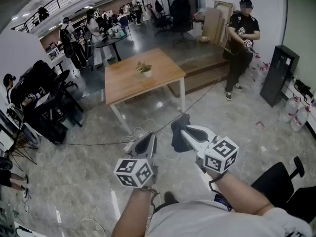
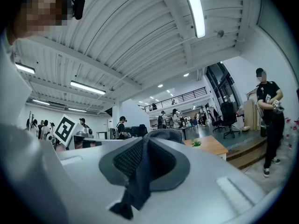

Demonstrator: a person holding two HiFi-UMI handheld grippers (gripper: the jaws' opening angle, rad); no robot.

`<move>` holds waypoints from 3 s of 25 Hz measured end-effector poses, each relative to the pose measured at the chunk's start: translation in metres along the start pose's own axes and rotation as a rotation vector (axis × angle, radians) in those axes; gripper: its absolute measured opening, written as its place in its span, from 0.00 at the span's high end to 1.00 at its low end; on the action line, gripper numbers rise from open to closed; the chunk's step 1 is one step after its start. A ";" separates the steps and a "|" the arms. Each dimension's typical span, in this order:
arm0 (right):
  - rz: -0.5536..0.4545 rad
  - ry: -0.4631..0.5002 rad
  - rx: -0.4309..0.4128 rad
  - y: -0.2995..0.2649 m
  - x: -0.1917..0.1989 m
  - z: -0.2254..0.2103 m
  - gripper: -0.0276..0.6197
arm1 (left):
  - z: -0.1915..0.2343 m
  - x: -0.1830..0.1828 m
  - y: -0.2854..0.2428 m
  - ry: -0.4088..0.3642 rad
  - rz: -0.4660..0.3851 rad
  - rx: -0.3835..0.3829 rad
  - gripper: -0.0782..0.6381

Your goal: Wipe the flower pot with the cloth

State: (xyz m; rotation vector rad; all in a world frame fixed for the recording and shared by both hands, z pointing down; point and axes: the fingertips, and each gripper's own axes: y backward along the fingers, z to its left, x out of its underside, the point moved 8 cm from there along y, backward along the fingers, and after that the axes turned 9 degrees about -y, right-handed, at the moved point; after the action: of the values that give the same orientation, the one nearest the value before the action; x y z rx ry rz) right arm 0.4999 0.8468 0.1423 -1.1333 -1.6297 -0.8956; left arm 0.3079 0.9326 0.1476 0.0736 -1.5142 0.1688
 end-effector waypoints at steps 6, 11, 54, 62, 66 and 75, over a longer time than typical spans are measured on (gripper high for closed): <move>-0.005 0.005 -0.007 -0.015 0.003 0.003 0.89 | 0.018 0.003 0.000 0.009 0.001 -0.002 0.88; 0.002 0.008 0.001 -0.031 0.004 -0.008 0.89 | 0.036 0.008 -0.014 0.021 0.005 0.001 0.88; 0.055 -0.129 -0.016 -0.401 -0.055 -0.430 0.89 | 0.337 0.022 -0.462 0.105 0.131 -0.019 0.88; 0.083 -0.144 -0.025 -0.444 -0.076 -0.522 0.89 | 0.379 0.023 -0.558 0.140 0.149 -0.048 0.88; 0.108 -0.132 -0.030 -0.485 -0.077 -0.551 0.89 | 0.424 0.031 -0.600 0.178 0.151 -0.050 0.88; 0.153 -0.169 0.025 -0.618 -0.078 -0.658 0.89 | 0.555 0.058 -0.742 0.230 0.218 -0.012 0.88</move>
State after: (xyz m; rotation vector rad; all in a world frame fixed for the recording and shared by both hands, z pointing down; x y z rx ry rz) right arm 0.1074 0.0351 0.2345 -1.3267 -1.6585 -0.6950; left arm -0.1206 0.1202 0.2794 -0.1181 -1.2914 0.3317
